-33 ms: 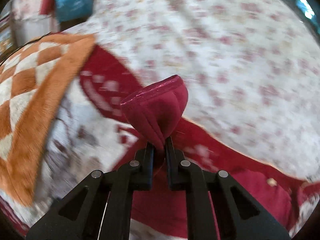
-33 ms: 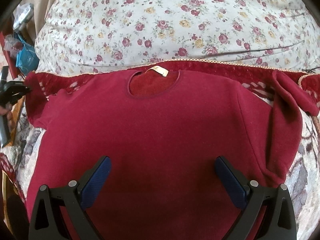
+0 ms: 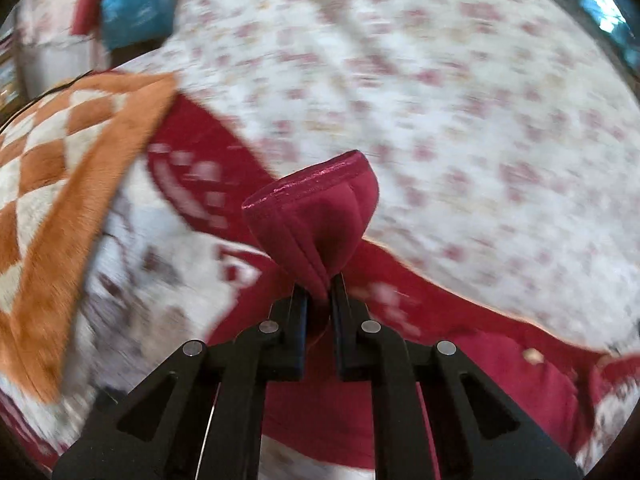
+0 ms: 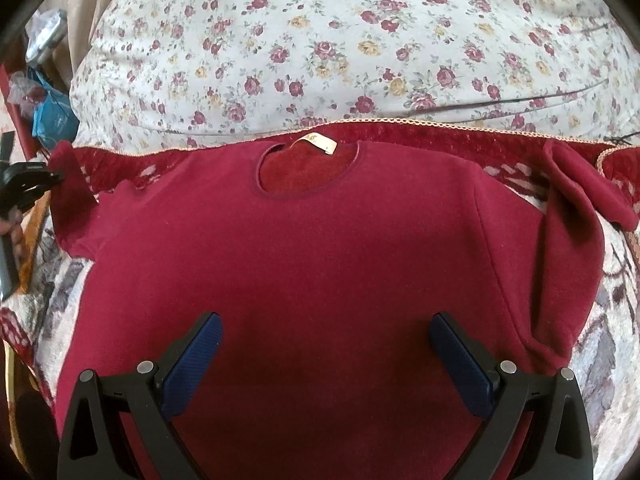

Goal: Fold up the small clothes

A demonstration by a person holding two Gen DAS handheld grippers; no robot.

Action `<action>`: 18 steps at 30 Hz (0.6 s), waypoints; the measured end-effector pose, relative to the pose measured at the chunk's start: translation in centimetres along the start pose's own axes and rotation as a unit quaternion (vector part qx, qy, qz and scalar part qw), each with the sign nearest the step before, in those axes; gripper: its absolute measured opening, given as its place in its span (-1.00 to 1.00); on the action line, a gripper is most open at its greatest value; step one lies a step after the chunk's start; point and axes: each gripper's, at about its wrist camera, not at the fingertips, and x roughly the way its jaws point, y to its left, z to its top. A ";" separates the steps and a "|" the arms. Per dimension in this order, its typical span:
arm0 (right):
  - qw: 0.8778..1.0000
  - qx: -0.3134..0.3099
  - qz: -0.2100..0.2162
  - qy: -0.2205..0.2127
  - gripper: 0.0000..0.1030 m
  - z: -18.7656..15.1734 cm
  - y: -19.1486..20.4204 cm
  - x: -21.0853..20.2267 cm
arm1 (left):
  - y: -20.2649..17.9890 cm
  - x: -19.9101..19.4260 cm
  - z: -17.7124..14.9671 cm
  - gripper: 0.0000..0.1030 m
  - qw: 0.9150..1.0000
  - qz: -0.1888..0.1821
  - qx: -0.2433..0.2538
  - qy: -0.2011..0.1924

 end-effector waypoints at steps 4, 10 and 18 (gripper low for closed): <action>1.000 0.005 -0.002 -0.017 1.00 0.3 -0.2 -0.9 | -7.0 -2.2 -2.7 -0.84 0.996 -0.068 0.047 0.013; 0.999 0.032 -0.008 -0.039 1.00 1.0 -1.9 -2.6 | -17.8 -1.7 -9.6 -0.84 0.981 -0.136 0.115 0.072; 0.993 0.090 -0.048 -0.053 1.00 2.0 -6.1 -4.0 | -25.1 1.5 -18.4 -0.75 0.957 -0.170 0.191 0.136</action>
